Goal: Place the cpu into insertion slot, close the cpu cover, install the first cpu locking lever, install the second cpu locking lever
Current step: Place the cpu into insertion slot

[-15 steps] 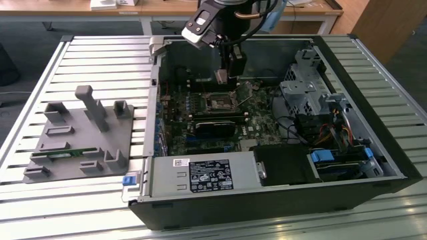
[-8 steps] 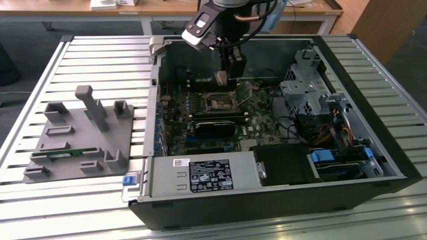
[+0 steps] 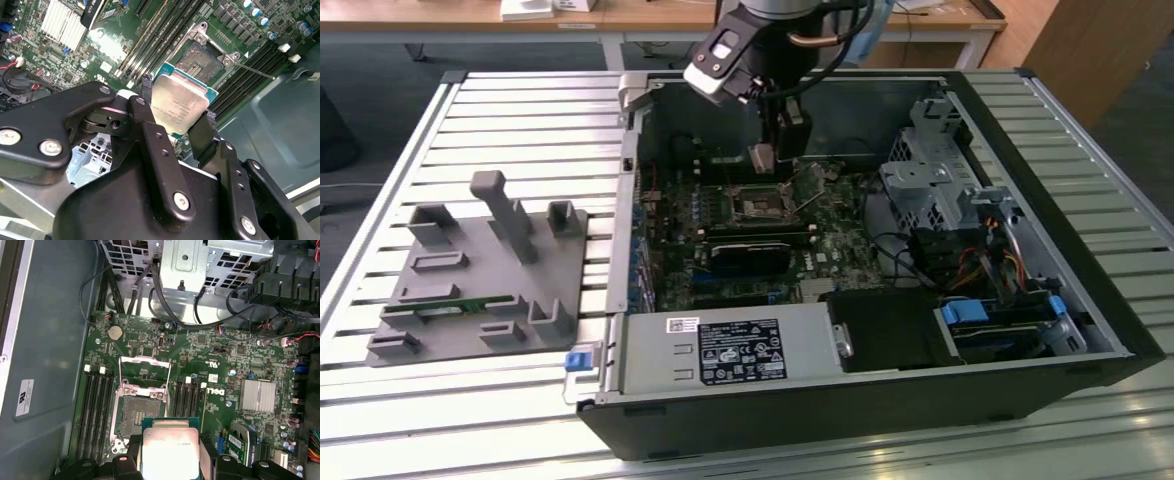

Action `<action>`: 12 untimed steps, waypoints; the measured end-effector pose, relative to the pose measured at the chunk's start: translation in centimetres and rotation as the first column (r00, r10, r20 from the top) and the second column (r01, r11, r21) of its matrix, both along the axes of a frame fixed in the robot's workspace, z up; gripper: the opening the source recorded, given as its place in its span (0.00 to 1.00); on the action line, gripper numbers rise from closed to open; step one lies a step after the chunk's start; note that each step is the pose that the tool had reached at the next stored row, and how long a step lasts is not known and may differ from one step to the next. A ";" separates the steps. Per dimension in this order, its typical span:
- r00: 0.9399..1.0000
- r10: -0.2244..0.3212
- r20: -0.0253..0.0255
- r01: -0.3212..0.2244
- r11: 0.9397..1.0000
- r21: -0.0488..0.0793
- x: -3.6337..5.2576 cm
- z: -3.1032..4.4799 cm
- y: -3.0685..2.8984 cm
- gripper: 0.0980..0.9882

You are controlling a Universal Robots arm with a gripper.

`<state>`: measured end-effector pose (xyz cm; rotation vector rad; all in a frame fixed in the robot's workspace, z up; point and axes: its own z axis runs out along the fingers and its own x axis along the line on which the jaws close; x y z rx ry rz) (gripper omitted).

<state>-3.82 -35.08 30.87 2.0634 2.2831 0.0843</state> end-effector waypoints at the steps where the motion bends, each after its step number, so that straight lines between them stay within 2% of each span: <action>1: 1.000 0.000 0.000 0.000 1.000 0.000 0.00 -0.04 0.00 0.50; 12: 1.000 0.000 0.000 0.000 1.000 0.000 0.00 -0.50 0.00 0.50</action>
